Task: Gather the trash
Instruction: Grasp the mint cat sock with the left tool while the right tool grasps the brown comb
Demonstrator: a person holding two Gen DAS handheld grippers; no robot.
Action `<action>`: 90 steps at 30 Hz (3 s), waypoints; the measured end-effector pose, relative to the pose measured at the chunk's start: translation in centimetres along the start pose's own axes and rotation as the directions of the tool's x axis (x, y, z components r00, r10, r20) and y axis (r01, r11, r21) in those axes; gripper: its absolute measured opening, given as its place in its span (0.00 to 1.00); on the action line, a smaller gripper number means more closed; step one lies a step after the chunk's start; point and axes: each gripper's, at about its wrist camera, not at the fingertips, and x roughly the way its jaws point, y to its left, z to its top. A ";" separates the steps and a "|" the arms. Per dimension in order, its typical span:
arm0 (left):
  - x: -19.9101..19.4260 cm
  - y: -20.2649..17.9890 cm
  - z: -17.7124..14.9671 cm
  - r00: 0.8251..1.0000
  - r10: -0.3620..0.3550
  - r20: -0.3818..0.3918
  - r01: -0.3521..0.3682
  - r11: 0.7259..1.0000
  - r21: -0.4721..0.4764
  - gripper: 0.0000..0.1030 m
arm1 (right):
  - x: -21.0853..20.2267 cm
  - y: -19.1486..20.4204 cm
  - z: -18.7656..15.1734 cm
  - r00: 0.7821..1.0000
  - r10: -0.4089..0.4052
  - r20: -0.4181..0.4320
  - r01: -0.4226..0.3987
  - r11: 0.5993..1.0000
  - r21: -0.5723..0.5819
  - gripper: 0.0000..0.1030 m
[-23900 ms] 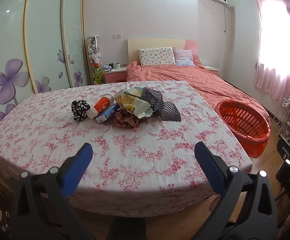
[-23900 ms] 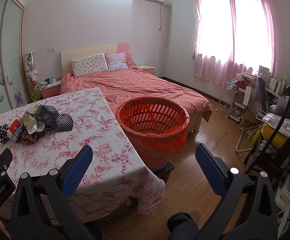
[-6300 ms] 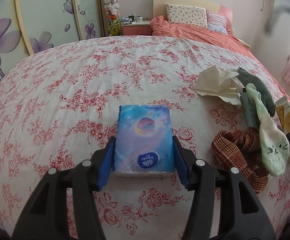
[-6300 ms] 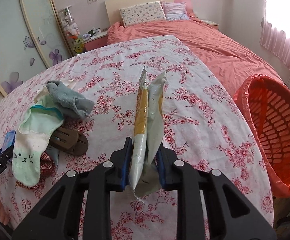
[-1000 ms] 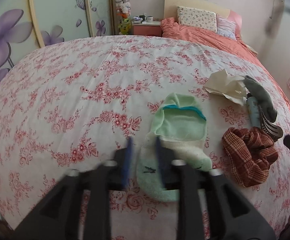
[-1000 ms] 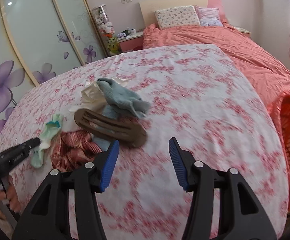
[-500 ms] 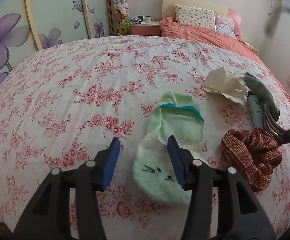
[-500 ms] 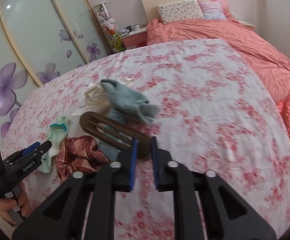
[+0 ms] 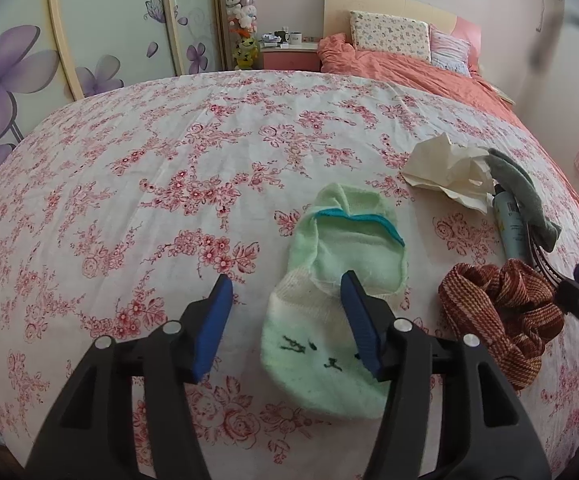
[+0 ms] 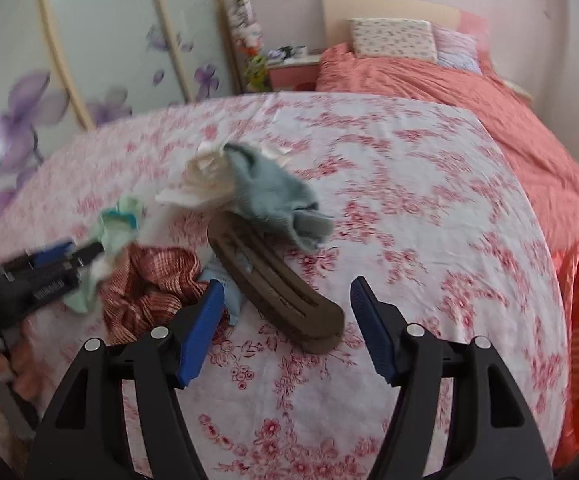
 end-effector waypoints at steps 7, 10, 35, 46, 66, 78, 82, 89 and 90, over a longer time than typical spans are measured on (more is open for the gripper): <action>0.1 0.0 0.0 1.000 -0.002 -0.002 0.002 1.000 0.001 0.56 | 0.9 -0.5 -0.3 0.998 -0.057 -0.037 0.058 0.998 0.006 0.41; 0.2 0.0 0.1 1.000 0.000 -0.003 0.000 1.000 0.002 0.57 | 0.1 -1.6 -1.1 0.996 -0.075 -0.039 0.076 0.996 0.048 0.34; 0.2 0.2 0.1 1.000 -0.003 -0.003 0.003 1.000 -0.002 0.59 | -1.3 -4.2 -2.7 0.980 -0.197 -0.025 0.198 0.969 0.145 0.33; 0.2 0.2 0.0 1.000 -0.006 -0.004 0.006 1.000 -0.005 0.61 | -1.3 -7.3 -2.7 0.970 -0.242 -0.037 0.244 0.943 0.228 0.33; -0.7 0.2 -0.9 0.994 -0.105 -0.004 0.105 0.994 -0.022 0.71 | -1.6 -7.7 -2.8 0.973 -0.226 -0.034 0.228 0.943 0.242 0.34; -0.7 -2.7 -1.3 0.998 -0.060 -0.017 0.061 0.994 0.092 0.71 | -1.6 -7.7 -2.9 0.974 -0.226 -0.034 0.227 0.943 0.242 0.35; -0.5 -2.7 -1.1 0.998 -0.057 -0.020 0.059 0.994 0.096 0.69 | -1.6 -7.7 -2.9 0.974 -0.226 -0.034 0.227 0.943 0.242 0.35; -0.3 -2.8 -0.5 0.998 -0.057 -0.016 0.058 0.993 0.100 0.54 | -1.7 -7.7 -2.9 0.974 -0.225 -0.034 0.226 0.943 0.242 0.36; -0.3 -2.8 -0.5 0.998 -0.054 -0.013 0.055 0.993 0.104 0.51 | -1.7 -7.7 -2.9 0.974 -0.225 -0.034 0.226 0.943 0.242 0.36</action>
